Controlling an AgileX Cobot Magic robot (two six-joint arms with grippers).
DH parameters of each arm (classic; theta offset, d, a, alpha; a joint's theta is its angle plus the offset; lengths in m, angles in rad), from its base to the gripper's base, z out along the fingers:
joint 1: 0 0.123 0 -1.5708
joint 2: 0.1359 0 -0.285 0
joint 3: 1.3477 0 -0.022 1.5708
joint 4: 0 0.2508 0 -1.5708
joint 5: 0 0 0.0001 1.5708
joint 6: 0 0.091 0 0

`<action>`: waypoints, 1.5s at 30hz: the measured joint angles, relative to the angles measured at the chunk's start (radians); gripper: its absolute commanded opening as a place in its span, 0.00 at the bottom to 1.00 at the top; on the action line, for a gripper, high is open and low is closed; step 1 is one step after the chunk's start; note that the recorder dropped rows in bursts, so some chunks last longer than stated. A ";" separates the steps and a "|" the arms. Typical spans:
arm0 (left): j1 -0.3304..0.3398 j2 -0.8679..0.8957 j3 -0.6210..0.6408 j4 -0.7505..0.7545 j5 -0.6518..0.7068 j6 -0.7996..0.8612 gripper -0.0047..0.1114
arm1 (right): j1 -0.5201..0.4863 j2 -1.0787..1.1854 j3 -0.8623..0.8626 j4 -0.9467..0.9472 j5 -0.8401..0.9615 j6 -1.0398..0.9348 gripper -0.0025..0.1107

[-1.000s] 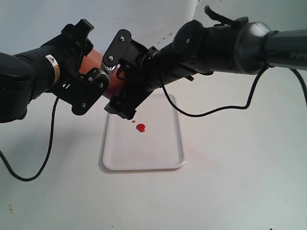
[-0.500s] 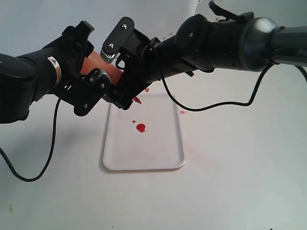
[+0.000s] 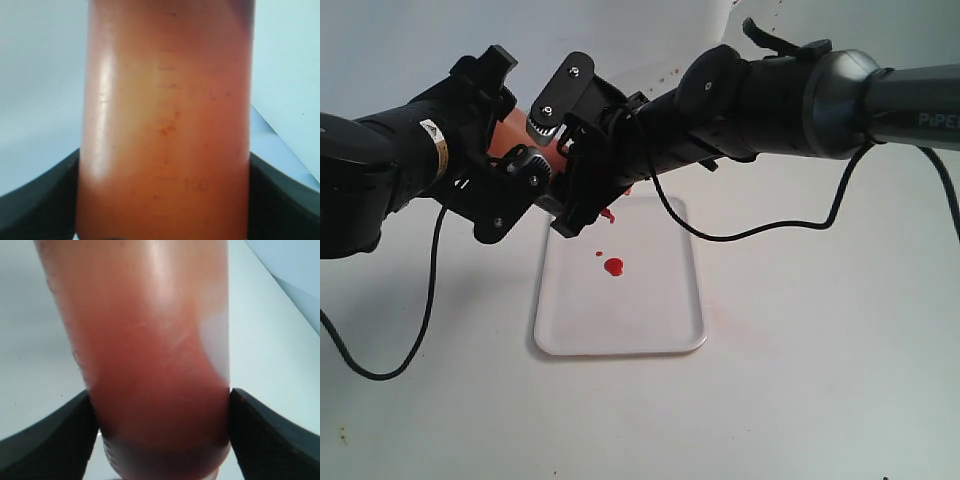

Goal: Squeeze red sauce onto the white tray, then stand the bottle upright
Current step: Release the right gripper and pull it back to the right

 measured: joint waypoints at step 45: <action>0.000 -0.106 0.128 -0.247 0.034 -0.528 0.04 | -0.308 -0.459 0.124 -0.463 0.275 0.606 0.95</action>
